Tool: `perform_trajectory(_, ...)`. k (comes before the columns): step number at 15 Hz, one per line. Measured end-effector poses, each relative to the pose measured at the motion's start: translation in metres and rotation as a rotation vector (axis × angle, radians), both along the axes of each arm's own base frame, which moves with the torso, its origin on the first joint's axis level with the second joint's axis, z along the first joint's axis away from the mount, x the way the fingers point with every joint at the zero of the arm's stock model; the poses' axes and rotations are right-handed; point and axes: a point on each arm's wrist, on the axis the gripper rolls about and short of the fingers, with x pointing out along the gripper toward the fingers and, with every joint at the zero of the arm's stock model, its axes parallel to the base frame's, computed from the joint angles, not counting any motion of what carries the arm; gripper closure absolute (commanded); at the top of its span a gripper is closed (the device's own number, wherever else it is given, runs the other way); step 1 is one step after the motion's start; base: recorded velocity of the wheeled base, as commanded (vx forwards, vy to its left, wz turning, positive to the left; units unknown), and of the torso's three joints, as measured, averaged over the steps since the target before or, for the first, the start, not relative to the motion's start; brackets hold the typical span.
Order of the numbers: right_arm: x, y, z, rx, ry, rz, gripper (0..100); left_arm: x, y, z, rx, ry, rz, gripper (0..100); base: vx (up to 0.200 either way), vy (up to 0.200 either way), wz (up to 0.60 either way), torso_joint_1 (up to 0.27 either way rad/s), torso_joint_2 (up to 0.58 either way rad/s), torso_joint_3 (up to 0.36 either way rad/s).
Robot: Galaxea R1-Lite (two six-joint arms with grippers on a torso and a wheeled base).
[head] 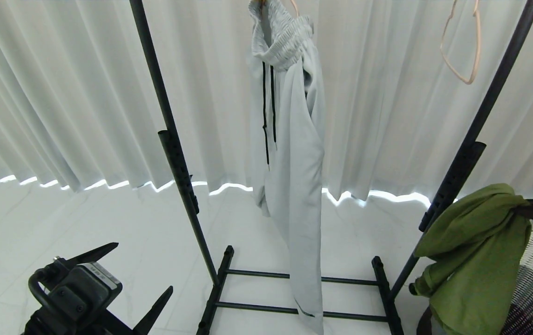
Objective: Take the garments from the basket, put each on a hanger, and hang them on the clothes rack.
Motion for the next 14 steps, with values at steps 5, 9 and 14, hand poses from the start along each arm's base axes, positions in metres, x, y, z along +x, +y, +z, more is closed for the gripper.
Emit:
perform_trajectory(5,-0.014,0.015,0.022,0.117,-0.066,0.094,100,-0.001,-0.008,-0.001,-0.065,0.040,-0.108,0,-0.040,0.000,0.00,0.000,0.00,0.001)
perform_trajectory(9,-0.022,0.029,0.035,0.245,-0.063,0.200,100,-0.005,-0.020,-0.005,-0.151,0.141,-0.426,0,0.000,0.000,0.00,0.000,0.00,0.000)
perform_trajectory(14,-0.033,0.041,0.054,0.398,-0.047,0.339,100,0.006,-0.061,0.002,-0.386,0.364,-0.632,0,0.000,0.000,0.00,0.000,0.00,0.000)
